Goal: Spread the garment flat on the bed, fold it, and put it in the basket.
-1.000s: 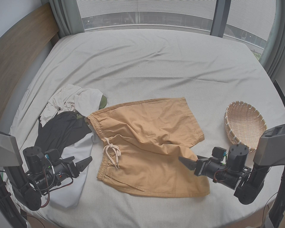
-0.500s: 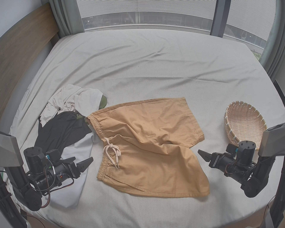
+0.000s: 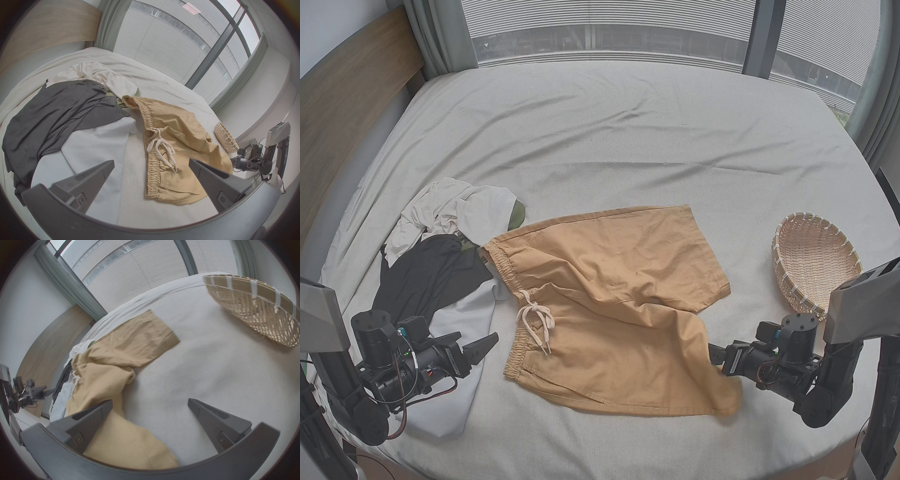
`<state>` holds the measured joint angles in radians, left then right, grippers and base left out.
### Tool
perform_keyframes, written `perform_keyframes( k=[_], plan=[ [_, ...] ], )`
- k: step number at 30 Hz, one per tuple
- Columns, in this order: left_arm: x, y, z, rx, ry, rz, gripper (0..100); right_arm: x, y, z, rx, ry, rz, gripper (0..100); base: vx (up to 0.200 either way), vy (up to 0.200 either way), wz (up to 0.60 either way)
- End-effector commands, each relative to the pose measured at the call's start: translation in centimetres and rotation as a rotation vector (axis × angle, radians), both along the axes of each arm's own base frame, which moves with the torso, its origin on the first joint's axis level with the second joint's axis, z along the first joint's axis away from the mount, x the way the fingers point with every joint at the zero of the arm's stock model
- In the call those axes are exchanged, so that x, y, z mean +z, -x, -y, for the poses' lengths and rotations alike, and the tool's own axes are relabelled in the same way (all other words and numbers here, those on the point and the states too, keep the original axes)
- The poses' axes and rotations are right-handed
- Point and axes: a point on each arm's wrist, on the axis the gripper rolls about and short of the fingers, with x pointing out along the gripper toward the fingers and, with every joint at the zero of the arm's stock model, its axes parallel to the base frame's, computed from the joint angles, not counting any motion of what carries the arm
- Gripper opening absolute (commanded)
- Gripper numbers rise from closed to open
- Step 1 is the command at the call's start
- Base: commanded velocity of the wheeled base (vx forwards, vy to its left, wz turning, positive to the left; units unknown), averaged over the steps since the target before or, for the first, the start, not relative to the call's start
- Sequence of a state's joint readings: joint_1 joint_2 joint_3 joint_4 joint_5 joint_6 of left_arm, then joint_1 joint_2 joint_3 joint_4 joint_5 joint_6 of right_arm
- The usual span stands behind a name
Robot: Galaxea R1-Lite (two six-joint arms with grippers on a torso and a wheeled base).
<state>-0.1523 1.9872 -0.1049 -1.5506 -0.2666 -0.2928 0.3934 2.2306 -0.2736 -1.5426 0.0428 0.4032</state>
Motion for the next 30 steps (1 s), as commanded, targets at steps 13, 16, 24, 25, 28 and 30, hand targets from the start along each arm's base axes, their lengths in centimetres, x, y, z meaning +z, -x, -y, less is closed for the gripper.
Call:
perform_keyframes(
  k=[13, 16, 24, 25, 28, 30],
  plan=[
    [-0.2, 0.3, -0.2, 0.006, -0.002, -0.015, 100, 0.2, 2.3, -4.0, 0.142, 0.002, 0.005, 100, 0.000, 0.000, 0.00],
    [-0.2, 0.3, -0.1, 0.002, -0.002, -0.016, 100, -0.2, 2.3, -4.0, 0.140, 0.006, -0.011, 100, 0.000, 0.000, 0.00],
    [-0.3, 0.5, -0.1, 0.002, -0.003, -0.022, 100, -0.5, 1.8, -4.6, 0.150, -0.009, -0.005, 100, 0.000, 0.000, 0.00],
    [-0.3, 0.5, -0.1, 0.002, -0.003, -0.022, 100, -0.3, 1.5, -4.7, 0.148, -0.021, 0.008, 100, 0.000, 0.000, 0.00],
    [-0.3, 0.5, -0.1, 0.000, -0.003, -0.022, 100, 0.6, 0.9, -5.1, 0.147, -0.046, 0.048, 100, 0.000, 0.000, 0.00],
    [-0.3, 0.5, -0.1, 0.000, -0.003, -0.024, 100, 1.1, 0.8, -5.2, 0.148, -0.058, 0.068, 100, 0.000, 0.000, 0.00]
  ],
)
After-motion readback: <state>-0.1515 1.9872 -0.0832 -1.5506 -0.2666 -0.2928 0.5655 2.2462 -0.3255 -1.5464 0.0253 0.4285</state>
